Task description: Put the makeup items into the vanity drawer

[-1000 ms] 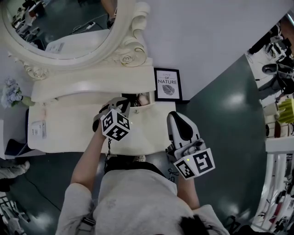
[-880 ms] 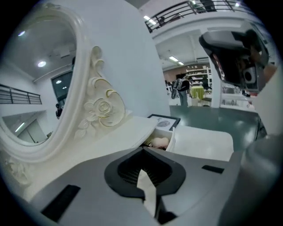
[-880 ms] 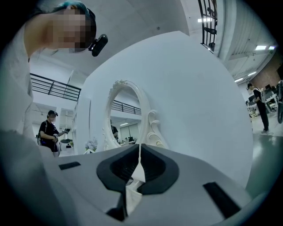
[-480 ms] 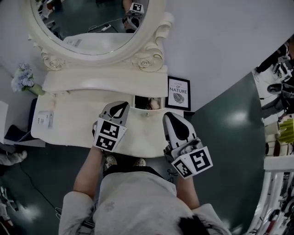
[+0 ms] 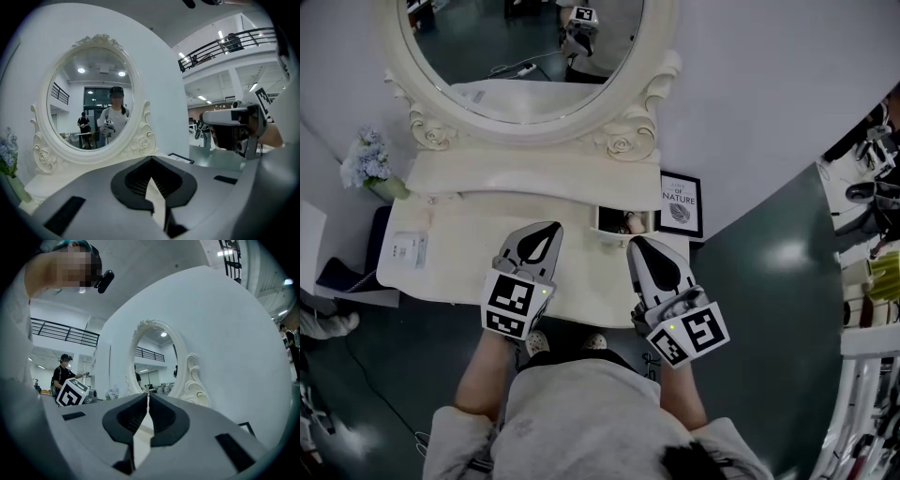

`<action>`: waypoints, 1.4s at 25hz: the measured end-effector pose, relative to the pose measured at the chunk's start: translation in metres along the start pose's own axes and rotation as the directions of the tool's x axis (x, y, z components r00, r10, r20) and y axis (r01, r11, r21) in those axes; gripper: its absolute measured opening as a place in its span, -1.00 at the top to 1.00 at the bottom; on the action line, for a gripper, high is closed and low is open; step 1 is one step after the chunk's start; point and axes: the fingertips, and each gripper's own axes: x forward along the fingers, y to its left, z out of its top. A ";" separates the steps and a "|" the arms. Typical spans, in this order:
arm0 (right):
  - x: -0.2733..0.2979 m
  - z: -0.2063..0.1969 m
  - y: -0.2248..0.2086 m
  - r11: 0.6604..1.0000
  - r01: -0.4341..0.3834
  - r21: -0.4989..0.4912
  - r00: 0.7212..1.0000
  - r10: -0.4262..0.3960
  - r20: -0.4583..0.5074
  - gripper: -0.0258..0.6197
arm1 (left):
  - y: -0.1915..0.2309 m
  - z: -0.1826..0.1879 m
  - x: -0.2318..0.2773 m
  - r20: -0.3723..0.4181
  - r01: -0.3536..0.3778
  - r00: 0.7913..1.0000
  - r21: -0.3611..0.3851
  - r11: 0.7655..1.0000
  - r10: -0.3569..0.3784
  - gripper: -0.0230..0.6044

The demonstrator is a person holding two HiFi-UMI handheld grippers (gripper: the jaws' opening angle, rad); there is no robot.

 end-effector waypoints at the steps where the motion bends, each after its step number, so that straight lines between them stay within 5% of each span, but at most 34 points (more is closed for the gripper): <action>1: 0.002 0.000 0.004 1.000 -0.002 -0.003 1.000 0.002 0.001 0.84 | 0.002 0.003 -0.006 0.013 0.003 1.000 -0.009 1.000 -0.003 0.89; 16: 0.019 0.006 0.051 0.999 0.005 -0.039 1.000 -0.004 0.010 0.84 | 0.031 0.031 -0.071 0.153 0.032 0.988 -0.109 0.993 -0.015 0.89; 35: 0.027 0.018 0.100 0.996 0.032 -0.088 0.999 -0.029 0.038 0.84 | 0.061 0.072 -0.133 0.288 0.046 0.958 -0.130 0.990 -0.007 0.89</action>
